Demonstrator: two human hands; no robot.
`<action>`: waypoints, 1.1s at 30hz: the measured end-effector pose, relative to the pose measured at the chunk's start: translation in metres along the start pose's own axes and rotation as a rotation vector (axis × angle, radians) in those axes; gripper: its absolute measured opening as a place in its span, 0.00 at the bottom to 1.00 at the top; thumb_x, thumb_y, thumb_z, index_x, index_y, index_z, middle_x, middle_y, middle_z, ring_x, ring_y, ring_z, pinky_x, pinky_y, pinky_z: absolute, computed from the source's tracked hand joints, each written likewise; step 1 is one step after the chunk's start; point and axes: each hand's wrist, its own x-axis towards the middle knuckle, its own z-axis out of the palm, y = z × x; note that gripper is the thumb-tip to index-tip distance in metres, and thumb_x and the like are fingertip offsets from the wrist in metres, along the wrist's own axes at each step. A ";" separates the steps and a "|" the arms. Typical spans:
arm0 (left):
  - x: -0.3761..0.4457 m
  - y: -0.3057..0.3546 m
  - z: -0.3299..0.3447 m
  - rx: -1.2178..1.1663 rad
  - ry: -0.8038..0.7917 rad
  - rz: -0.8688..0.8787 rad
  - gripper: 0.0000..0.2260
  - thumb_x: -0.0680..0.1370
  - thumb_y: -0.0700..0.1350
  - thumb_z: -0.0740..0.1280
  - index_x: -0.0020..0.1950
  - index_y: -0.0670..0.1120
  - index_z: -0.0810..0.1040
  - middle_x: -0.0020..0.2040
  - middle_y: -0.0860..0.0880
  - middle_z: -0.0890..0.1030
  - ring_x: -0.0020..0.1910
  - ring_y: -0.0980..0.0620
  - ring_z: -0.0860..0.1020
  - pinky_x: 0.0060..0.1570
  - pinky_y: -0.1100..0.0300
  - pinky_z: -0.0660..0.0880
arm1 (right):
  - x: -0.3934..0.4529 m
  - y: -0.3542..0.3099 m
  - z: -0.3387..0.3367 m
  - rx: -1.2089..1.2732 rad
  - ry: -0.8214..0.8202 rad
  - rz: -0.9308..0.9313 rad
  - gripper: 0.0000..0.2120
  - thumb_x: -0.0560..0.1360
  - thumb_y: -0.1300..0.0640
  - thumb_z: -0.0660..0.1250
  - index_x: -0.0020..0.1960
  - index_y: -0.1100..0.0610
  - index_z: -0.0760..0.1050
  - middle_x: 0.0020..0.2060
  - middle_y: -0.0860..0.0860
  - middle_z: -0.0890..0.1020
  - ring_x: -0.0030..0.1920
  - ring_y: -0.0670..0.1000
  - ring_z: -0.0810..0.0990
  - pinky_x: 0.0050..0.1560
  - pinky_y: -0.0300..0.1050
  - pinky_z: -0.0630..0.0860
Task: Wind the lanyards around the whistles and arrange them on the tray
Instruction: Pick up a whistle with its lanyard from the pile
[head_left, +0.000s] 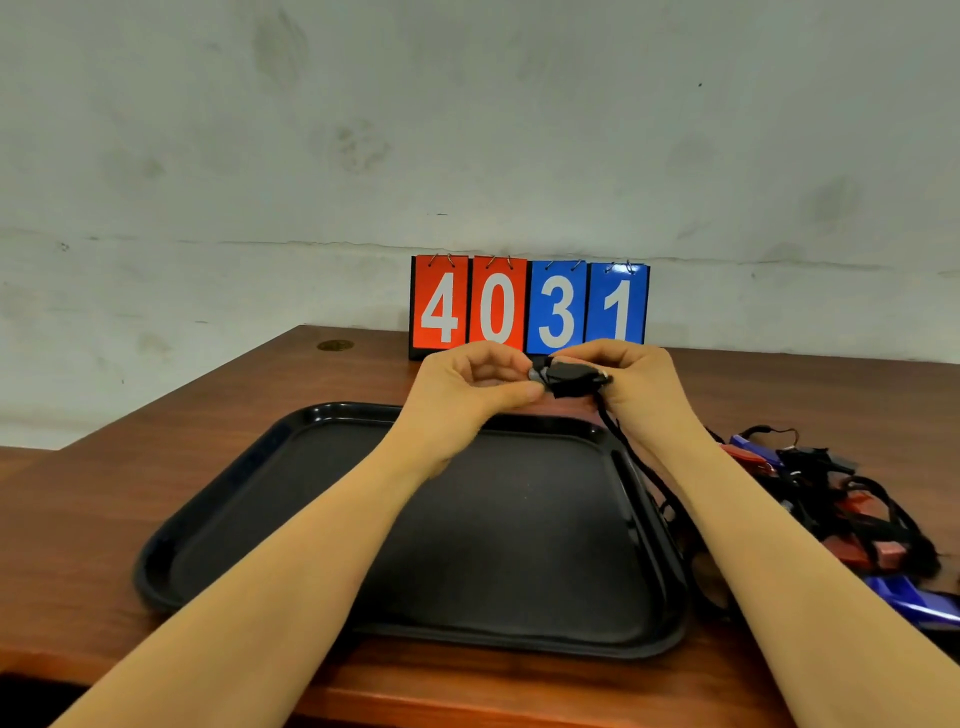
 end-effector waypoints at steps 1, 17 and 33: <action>0.001 0.000 0.000 -0.065 0.023 -0.010 0.08 0.70 0.33 0.71 0.44 0.45 0.80 0.37 0.51 0.83 0.40 0.54 0.82 0.44 0.64 0.78 | -0.001 0.001 0.002 -0.015 -0.002 0.000 0.08 0.71 0.66 0.68 0.41 0.54 0.82 0.33 0.50 0.83 0.36 0.50 0.81 0.40 0.44 0.80; 0.010 -0.016 -0.008 0.130 0.295 -0.034 0.05 0.73 0.39 0.70 0.46 0.47 0.76 0.42 0.48 0.81 0.38 0.56 0.81 0.41 0.66 0.79 | -0.013 -0.006 0.023 -0.263 -0.312 -0.083 0.08 0.76 0.56 0.64 0.46 0.59 0.80 0.32 0.49 0.79 0.24 0.41 0.71 0.30 0.30 0.66; 0.007 -0.016 -0.003 0.480 0.054 0.098 0.06 0.76 0.41 0.66 0.49 0.51 0.73 0.42 0.55 0.77 0.39 0.58 0.77 0.38 0.73 0.72 | -0.006 0.003 0.017 -0.836 0.053 -0.544 0.10 0.78 0.57 0.60 0.56 0.58 0.77 0.49 0.53 0.80 0.50 0.50 0.78 0.51 0.44 0.76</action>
